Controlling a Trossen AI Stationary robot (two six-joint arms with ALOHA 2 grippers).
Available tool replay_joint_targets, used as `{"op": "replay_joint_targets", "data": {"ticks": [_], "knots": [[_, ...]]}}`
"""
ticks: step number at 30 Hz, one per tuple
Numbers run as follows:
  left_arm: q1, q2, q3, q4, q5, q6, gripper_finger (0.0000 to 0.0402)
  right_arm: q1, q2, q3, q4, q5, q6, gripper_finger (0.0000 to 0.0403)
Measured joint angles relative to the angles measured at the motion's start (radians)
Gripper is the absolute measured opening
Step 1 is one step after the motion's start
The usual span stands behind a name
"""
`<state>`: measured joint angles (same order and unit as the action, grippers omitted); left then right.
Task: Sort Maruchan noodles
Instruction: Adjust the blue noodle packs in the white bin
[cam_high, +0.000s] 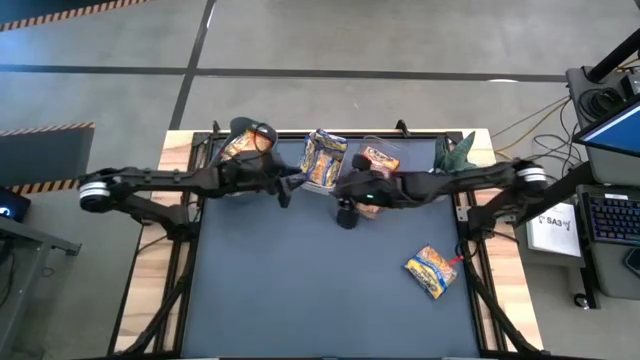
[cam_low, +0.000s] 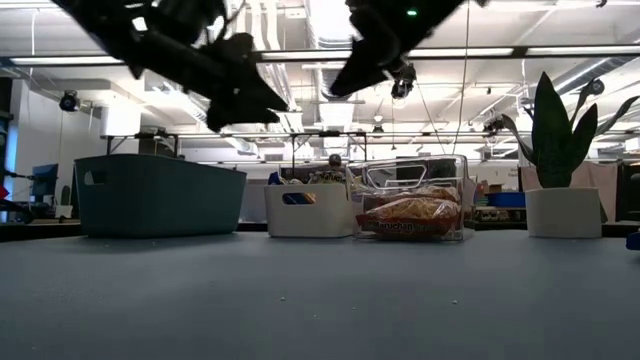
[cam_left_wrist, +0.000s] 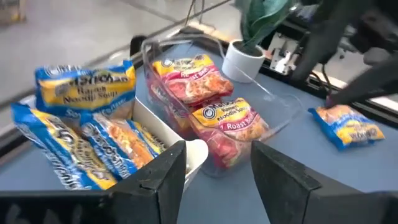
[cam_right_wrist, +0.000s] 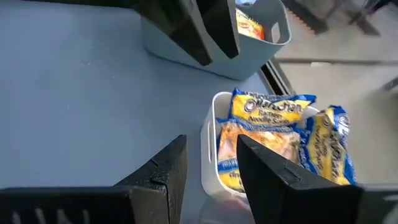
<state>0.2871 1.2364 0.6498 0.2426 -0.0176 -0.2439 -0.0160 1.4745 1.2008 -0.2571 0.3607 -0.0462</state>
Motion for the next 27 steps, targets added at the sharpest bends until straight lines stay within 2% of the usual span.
{"op": "replay_joint_targets", "data": {"ticks": [2, 7, 11, 16, 22, 27], "knots": [[0.000, 0.054, 0.053, -0.041, -0.018, -0.040, 0.0161, 0.003, -0.070, -0.093, 0.088, -0.003, -0.014, 0.0128], [0.001, 0.208, 0.234, -0.289, -0.116, -0.076, 0.0153, 0.002, -0.236, -0.267, 0.264, -0.001, -0.033, 0.0128], [0.007, 0.342, 0.373, -0.412, -0.156, -0.073, 0.0150, 0.004, -0.357, -0.336, 0.275, -0.021, -0.025, 0.0128], [0.024, 0.468, 0.490, -0.454, -0.156, -0.073, 0.0149, 0.005, -0.471, -0.397, 0.271, -0.078, -0.002, 0.0128], [0.057, 0.559, 0.596, -0.511, -0.163, -0.073, 0.0149, 0.015, -0.518, -0.432, 0.271, -0.110, 0.022, 0.0128], [0.068, 0.613, 0.665, -0.617, -0.253, -0.101, 0.0149, 0.029, -0.505, -0.439, 0.267, -0.117, 0.022, 0.0128]]}}
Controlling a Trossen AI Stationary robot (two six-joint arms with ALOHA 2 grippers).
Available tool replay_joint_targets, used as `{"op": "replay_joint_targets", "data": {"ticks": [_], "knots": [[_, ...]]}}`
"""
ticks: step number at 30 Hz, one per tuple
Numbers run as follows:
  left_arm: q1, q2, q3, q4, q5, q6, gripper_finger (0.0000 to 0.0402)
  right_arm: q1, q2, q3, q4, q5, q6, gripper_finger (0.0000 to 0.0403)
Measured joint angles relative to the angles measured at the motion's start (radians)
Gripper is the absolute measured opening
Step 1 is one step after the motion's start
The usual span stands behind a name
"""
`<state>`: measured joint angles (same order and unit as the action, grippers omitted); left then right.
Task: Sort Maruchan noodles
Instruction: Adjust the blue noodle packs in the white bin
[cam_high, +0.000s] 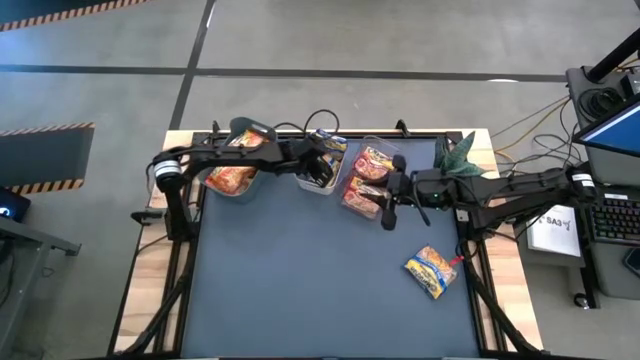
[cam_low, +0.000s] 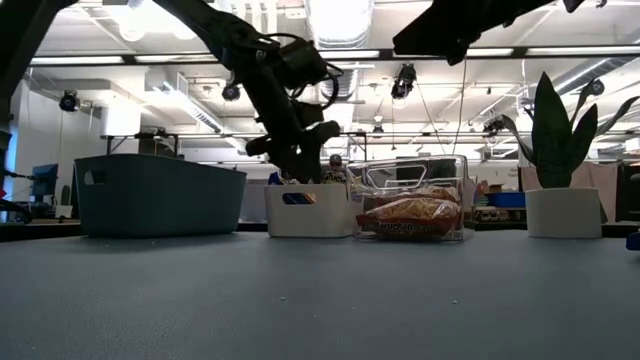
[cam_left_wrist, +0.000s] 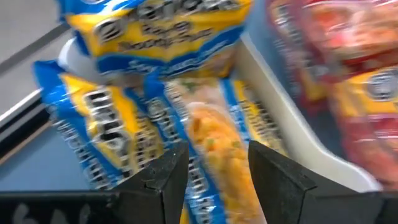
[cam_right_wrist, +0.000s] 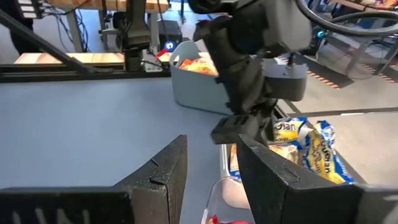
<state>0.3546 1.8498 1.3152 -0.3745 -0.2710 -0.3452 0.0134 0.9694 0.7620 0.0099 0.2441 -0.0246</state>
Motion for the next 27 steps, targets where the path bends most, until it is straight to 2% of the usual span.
{"op": "replay_joint_targets", "data": {"ticks": [3, 17, 21, 27], "knots": [[0.000, 0.012, 0.015, -0.043, -0.052, -0.016, 0.0149, 0.006, 0.012, 0.000, 0.001, -0.017, 0.011, 0.0128], [-0.003, 0.011, -0.018, -0.002, -0.026, -0.035, 0.0147, 0.022, 0.021, 0.000, -0.004, -0.017, 0.052, 0.0128], [-0.007, 0.011, -0.019, 0.000, -0.026, -0.035, 0.0132, 0.024, 0.021, 0.000, -0.004, -0.017, 0.065, 0.0128], [-0.007, 0.011, -0.022, 0.000, -0.025, -0.035, 0.0086, 0.034, 0.021, 0.000, -0.004, -0.016, 0.069, 0.0128]]}}
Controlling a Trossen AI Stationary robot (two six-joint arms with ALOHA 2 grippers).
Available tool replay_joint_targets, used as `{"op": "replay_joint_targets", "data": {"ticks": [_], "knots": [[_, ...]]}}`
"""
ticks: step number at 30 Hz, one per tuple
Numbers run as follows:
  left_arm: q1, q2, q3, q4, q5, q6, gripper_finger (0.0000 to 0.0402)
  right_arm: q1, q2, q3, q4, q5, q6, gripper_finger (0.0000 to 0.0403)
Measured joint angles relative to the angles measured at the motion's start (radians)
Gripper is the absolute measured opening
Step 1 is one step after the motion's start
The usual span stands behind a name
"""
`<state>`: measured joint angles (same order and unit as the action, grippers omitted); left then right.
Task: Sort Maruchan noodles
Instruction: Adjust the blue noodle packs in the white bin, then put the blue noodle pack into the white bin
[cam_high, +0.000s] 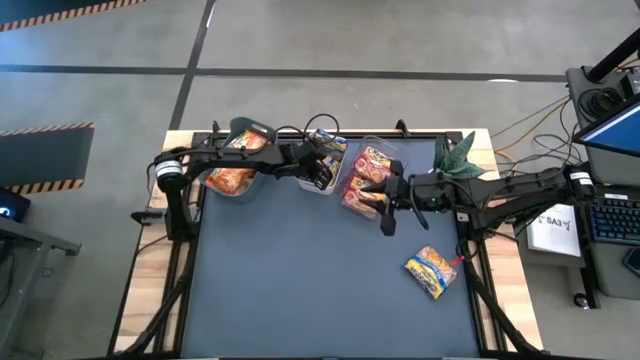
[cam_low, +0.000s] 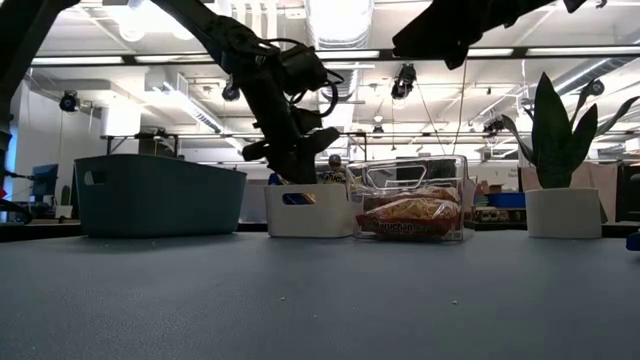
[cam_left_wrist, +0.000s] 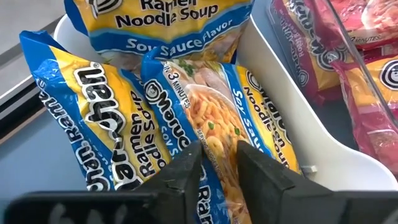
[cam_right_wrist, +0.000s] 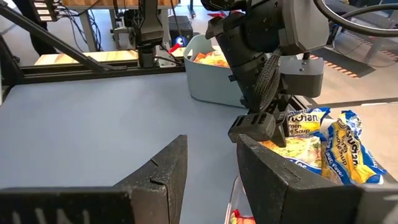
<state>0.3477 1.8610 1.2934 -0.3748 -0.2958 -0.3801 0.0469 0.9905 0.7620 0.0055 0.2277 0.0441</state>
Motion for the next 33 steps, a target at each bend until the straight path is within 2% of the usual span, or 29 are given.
{"op": "replay_joint_targets", "data": {"ticks": [8, 17, 28, 33], "knots": [[-0.013, 0.000, -0.001, 0.002, -0.029, 0.020, 0.0007, 0.007, 0.000, 0.000, 0.000, 0.000, -0.002, 0.0128], [-0.020, 0.000, 0.001, -0.021, -0.114, 0.086, 0.0000, 0.007, 0.000, 0.000, 0.000, 0.000, -0.009, 0.0128], [-0.022, -0.006, 0.082, -0.129, -0.109, 0.120, 0.0000, 0.007, 0.000, 0.000, -0.001, 0.000, -0.010, 0.0128], [-0.070, -0.044, 0.104, -0.152, -0.107, 0.192, 0.0000, 0.007, 0.000, 0.000, -0.002, 0.000, 0.045, 0.0128]]}}
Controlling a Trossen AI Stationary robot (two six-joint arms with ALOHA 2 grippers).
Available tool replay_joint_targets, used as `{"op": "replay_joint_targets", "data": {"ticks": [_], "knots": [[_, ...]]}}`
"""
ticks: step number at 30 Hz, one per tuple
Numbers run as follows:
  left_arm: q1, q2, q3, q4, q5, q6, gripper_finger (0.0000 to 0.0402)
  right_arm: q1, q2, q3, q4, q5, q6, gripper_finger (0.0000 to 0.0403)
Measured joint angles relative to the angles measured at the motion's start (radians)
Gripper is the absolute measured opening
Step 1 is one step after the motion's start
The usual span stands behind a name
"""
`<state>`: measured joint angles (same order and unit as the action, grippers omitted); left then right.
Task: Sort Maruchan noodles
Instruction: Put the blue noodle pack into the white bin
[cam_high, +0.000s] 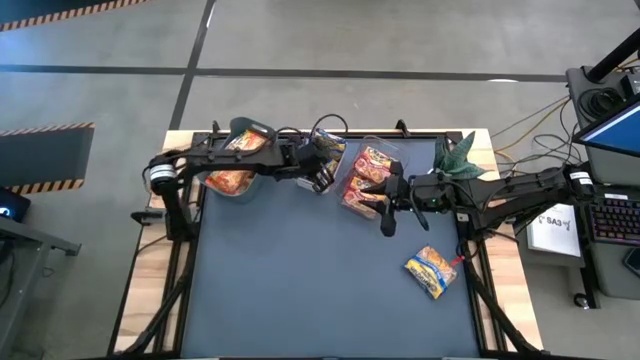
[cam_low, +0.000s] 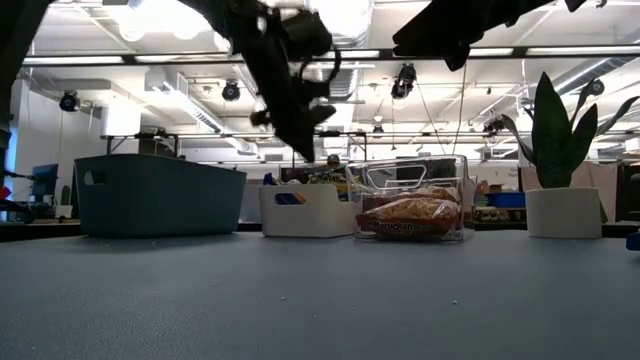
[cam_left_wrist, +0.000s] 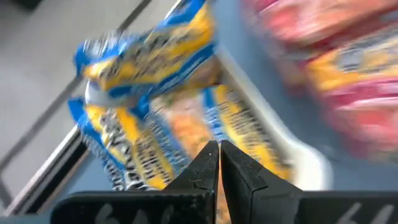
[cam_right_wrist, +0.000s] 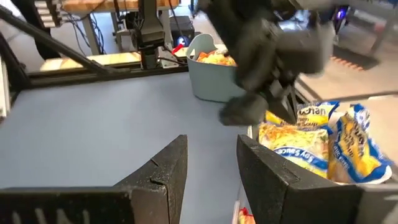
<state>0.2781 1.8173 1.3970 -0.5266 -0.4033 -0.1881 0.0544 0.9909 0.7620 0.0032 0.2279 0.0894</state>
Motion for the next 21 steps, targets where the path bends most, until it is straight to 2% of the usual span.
{"op": "replay_joint_targets", "data": {"ticks": [6, 11, 17, 21], "knots": [[-0.107, -0.133, -0.060, 0.025, 0.001, 0.120, 0.0000, 0.003, 0.000, 0.001, -0.002, 0.000, 0.169, 0.0127], [-0.188, -0.303, -0.221, 0.157, 0.024, 0.203, 0.0000, 0.085, 0.049, 0.001, -0.065, -0.010, 0.339, 0.0127], [-0.257, -0.514, -0.471, 0.380, 0.145, 0.194, 0.0000, 0.209, 0.123, 0.039, -0.086, -0.221, 0.633, 0.0116], [-0.291, -0.611, -0.598, 0.530, 0.186, 0.205, 0.0000, 0.268, 0.185, 0.113, -0.238, -0.241, 0.867, 0.0103]]}}
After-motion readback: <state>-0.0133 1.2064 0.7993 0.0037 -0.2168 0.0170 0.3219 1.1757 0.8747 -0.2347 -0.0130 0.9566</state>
